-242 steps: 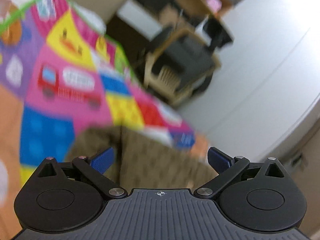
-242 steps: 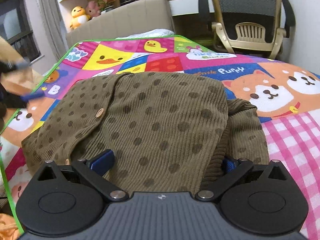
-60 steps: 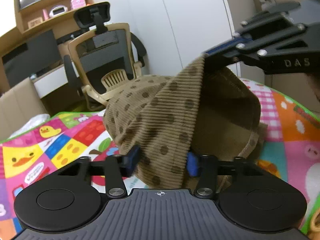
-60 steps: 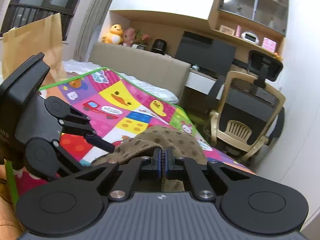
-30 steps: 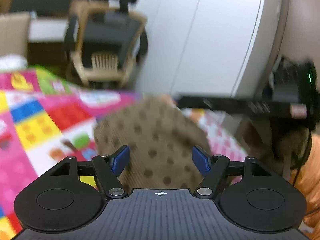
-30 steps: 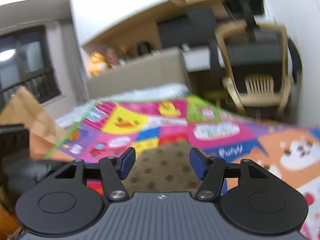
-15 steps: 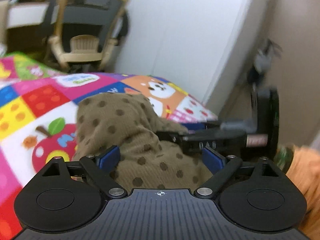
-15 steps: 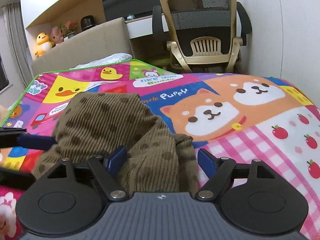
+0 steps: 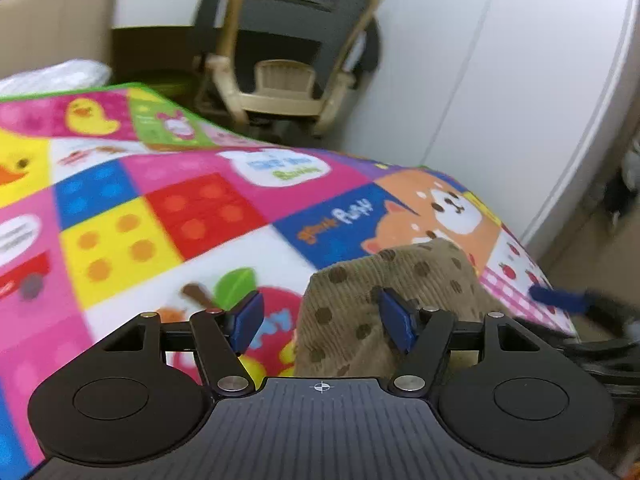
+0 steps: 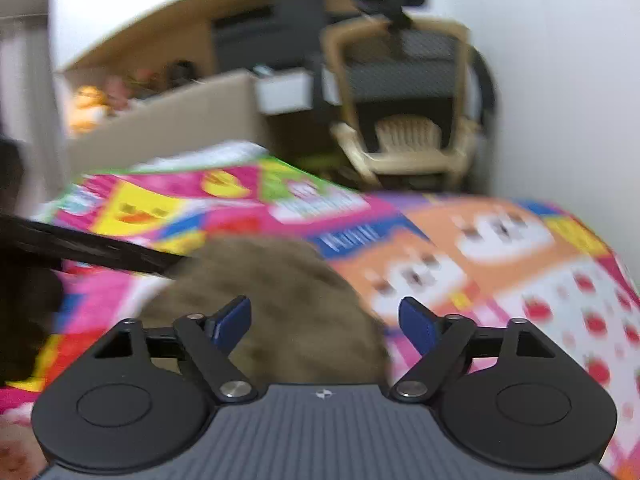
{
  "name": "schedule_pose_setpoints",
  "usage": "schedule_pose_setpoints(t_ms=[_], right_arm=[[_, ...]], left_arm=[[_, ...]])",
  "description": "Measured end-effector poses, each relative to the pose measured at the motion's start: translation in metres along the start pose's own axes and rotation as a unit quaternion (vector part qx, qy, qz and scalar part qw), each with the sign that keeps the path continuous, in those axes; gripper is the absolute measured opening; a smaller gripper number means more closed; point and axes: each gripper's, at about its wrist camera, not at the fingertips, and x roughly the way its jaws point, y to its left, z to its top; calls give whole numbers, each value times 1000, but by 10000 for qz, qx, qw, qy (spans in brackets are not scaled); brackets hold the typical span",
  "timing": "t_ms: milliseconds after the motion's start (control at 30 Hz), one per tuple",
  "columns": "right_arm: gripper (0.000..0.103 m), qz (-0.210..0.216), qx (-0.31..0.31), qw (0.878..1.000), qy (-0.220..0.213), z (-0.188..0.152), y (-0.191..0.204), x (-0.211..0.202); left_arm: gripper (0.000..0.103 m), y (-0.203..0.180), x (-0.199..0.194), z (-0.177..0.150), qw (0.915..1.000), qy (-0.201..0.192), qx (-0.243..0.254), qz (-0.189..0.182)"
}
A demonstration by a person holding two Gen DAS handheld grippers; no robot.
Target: Fold clothes
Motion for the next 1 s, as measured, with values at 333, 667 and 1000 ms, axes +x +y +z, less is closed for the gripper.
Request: schedule_pose_setpoints(t_ms=[333,667,1000], right_arm=[[97,194,-948,9911,915,-31,30,12],[98,-115,-750,9956,559,22,12,14],[103,-340,-699,9936,818,5,5,28]], left_arm=[[82,-17,15,-3,9993,42,377,18],[86,-8,8,-4,9996,7,271,45],[91,2,-37,-38,9985,143,-133,-516]])
